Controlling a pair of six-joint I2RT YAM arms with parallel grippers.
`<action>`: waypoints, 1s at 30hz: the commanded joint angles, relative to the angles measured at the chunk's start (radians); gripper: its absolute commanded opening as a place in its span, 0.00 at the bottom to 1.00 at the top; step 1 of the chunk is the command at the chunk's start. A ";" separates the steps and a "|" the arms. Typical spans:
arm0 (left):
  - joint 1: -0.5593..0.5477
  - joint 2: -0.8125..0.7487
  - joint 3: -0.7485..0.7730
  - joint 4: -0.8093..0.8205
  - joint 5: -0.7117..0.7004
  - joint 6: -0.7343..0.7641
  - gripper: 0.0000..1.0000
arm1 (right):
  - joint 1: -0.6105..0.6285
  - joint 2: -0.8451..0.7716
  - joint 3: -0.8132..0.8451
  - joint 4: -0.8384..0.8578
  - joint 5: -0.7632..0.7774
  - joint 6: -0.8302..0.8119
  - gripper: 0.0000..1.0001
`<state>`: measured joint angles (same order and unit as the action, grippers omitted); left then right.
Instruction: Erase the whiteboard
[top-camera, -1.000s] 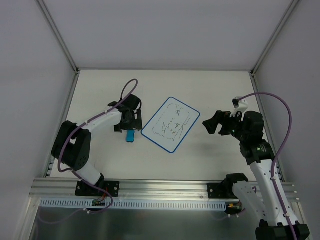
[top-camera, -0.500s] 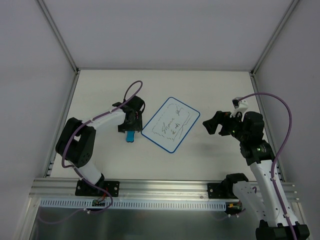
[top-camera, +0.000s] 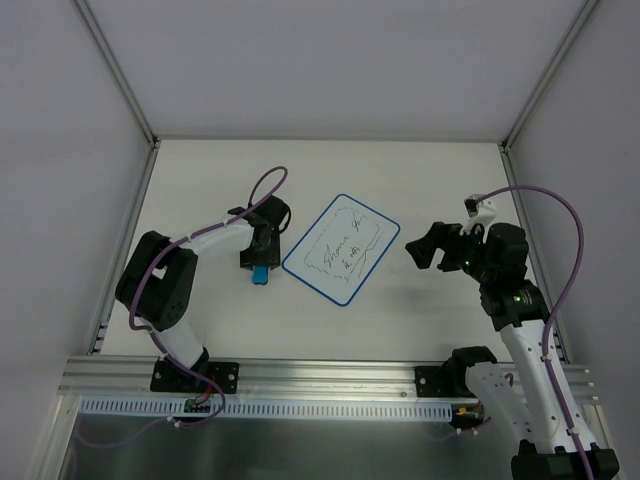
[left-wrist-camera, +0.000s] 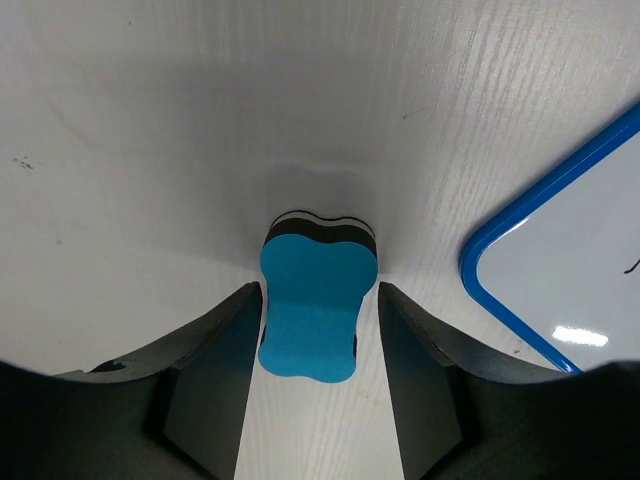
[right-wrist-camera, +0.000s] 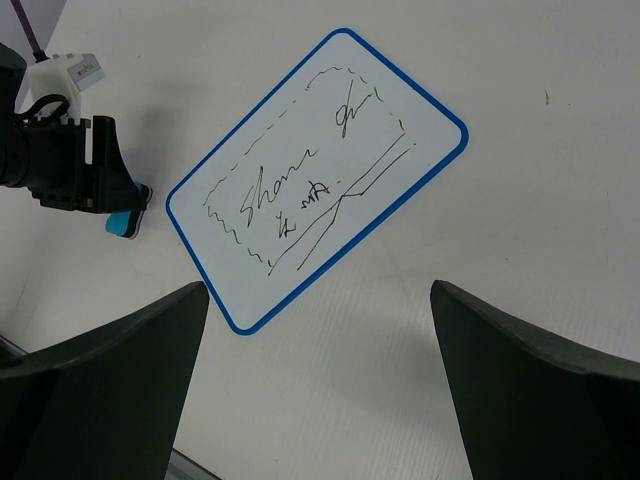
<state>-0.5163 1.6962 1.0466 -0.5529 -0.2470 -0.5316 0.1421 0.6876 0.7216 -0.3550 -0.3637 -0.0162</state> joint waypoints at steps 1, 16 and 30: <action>-0.002 0.000 -0.016 0.008 -0.014 0.002 0.50 | 0.005 0.001 -0.005 0.028 0.003 0.001 0.99; -0.002 -0.023 -0.025 0.011 0.008 0.002 0.25 | 0.005 0.027 -0.007 0.030 0.005 0.005 0.99; -0.065 0.085 0.263 0.018 0.087 0.177 0.08 | 0.005 0.235 0.010 0.099 0.081 0.056 0.99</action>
<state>-0.5659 1.7317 1.2205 -0.5503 -0.1902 -0.4267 0.1421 0.8349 0.7136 -0.3119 -0.3382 -0.0006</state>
